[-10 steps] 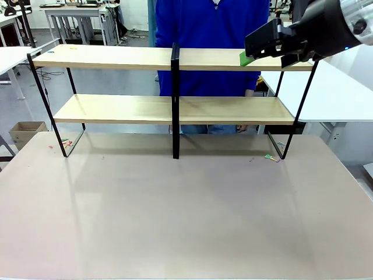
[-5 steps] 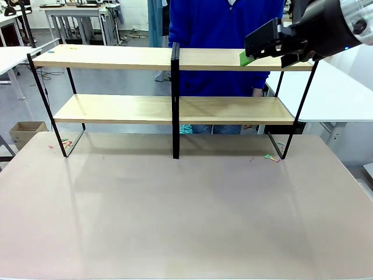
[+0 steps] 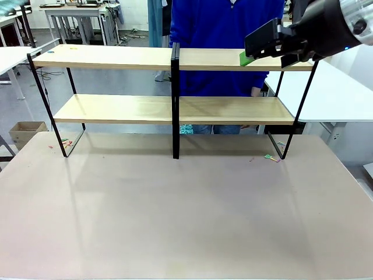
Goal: Clean the shelves.
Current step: Clean another randomly selected level of the Shelf with the Duster.
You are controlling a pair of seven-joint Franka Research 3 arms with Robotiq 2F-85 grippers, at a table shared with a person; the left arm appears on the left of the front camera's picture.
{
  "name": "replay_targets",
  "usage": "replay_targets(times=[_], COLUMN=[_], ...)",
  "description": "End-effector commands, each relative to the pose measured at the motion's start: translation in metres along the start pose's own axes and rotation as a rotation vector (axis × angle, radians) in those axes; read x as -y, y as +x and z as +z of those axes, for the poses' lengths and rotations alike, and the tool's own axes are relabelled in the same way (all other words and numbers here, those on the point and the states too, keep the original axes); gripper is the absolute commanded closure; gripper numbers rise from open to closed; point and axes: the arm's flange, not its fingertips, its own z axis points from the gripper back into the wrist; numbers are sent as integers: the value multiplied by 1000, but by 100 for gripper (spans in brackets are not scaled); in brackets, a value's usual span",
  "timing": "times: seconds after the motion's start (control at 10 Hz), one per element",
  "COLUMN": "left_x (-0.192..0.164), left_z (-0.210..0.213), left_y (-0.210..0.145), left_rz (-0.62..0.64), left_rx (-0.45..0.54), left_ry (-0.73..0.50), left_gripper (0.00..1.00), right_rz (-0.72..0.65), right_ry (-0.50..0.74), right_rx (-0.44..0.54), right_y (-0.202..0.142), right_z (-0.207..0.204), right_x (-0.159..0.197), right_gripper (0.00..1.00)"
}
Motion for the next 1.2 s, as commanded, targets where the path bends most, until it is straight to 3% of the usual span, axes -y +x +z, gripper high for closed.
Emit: replay_targets(times=[0.0, 0.1, 0.3, 0.6, 1.1], left_x=[47, 65, 78, 78, 53], left_z=[-56, -84, -125, -143, -144], left_y=[17, 23, 38, 52, 62], left_rz=[-123, -173, -155, -79, 7], left_rx=[-179, -266, -334, -247, -295], left_ry=[59, 72, 161, 270, 411], left_gripper=[87, 87, 87, 87, 87], right_rz=[-5, -5, -5, -5, -5], right_ry=[5, 5, 5, 5, 5], right_rx=[1, 1, 1, 1, 1], right_y=[0, 0, 0, 0, 0], right_z=[-1, -1, -1, -1, -1], right_x=[1, 1, 1, 1, 1], right_gripper=[0, 0, 0, 0, 0])
